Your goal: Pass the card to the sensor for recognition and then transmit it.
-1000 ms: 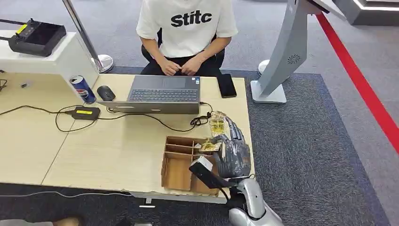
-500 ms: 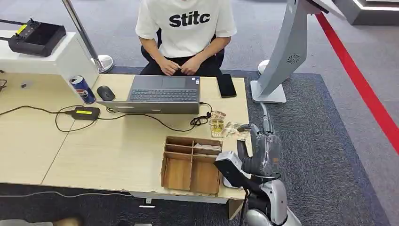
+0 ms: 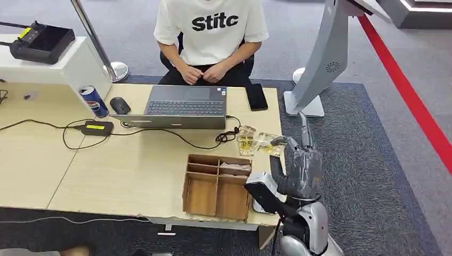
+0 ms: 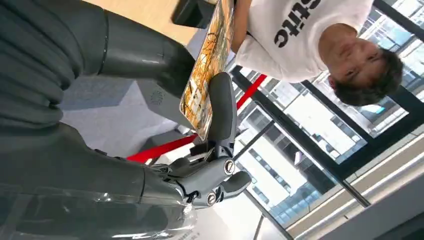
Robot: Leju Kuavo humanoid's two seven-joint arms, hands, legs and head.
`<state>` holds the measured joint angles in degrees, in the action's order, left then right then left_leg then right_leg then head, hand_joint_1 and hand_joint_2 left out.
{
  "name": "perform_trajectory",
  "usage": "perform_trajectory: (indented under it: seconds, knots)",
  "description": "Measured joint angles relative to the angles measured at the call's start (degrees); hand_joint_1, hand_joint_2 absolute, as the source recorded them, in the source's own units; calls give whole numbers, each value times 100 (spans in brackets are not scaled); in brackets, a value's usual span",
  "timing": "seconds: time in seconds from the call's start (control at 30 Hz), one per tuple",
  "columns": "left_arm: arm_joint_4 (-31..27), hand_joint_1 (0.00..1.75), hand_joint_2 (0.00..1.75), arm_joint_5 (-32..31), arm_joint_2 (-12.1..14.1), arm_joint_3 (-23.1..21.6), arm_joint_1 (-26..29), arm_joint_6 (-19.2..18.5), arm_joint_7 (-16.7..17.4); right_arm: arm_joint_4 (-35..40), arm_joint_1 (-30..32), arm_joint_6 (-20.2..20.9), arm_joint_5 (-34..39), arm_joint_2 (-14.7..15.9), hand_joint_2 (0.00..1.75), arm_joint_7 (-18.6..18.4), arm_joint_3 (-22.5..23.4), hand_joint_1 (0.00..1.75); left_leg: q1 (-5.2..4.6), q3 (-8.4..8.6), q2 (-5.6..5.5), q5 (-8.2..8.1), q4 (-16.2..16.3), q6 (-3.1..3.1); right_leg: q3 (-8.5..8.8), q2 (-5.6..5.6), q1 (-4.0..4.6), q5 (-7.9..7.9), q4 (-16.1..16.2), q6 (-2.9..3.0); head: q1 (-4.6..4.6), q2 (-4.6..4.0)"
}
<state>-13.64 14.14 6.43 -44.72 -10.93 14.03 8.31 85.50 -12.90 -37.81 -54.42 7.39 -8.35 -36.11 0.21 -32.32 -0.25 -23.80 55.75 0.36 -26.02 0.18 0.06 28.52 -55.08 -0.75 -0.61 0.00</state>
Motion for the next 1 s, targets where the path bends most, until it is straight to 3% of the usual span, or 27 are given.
perform_trajectory:
  seconds: [0.33,0.73,1.0]
  knots:
    - [-13,0,175,-238,-83,-7,-126,-135,127,-676,-703,-2,208,-713,175,645,-72,175,0,0,-2,4,0,2,0,-1,2,-2,-3,3,2,0]
    - [-17,0,175,-348,-120,-7,-216,-221,195,-1458,-1146,-4,236,-1355,175,890,-123,175,1,-3,-2,4,0,2,-2,-2,2,-2,-3,3,0,0]
    - [-17,0,175,-385,-127,-7,-223,-238,197,-1777,-1277,-7,265,-1585,175,910,-140,175,0,-4,-1,4,0,2,-4,-2,2,-2,-3,4,0,0]
